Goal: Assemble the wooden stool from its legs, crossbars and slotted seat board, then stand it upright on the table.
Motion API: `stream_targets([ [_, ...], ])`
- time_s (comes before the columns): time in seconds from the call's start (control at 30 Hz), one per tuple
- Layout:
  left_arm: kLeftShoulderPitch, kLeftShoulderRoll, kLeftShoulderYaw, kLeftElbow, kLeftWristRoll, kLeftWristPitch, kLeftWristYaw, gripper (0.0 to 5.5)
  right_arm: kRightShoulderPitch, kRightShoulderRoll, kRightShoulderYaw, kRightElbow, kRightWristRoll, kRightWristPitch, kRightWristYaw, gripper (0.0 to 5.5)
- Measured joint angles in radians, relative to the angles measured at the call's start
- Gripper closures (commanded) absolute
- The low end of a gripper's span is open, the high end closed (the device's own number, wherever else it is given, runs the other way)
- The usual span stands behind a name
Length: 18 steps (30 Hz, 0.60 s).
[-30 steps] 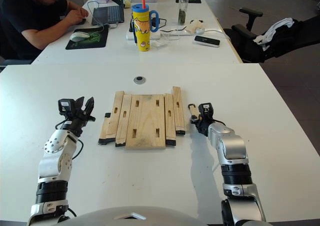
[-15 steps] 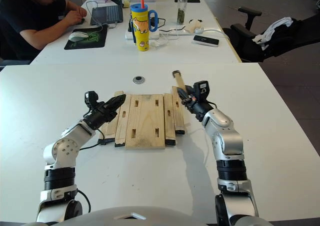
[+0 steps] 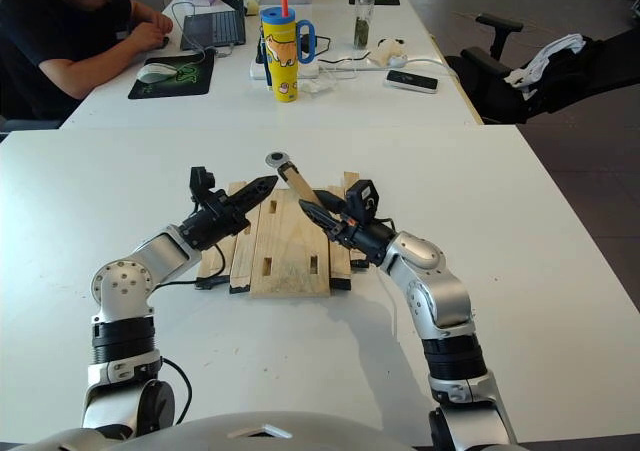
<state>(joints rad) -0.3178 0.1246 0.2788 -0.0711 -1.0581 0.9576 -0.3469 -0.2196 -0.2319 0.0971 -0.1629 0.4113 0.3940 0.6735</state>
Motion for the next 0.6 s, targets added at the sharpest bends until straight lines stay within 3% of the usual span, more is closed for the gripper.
stream_targets([
  [0.57, -0.003, -0.002, 0.005, 0.001, -0.053, 0.03, 0.032, 3.67, 0.036, -0.01, 0.058, -0.002, -0.082, -0.107, -0.007, 4.2],
  [0.6, -0.004, -0.003, 0.005, 0.001, -0.058, 0.029, 0.033, 3.86, 0.036, -0.01, 0.063, -0.002, -0.087, -0.112, -0.007, 4.2],
])
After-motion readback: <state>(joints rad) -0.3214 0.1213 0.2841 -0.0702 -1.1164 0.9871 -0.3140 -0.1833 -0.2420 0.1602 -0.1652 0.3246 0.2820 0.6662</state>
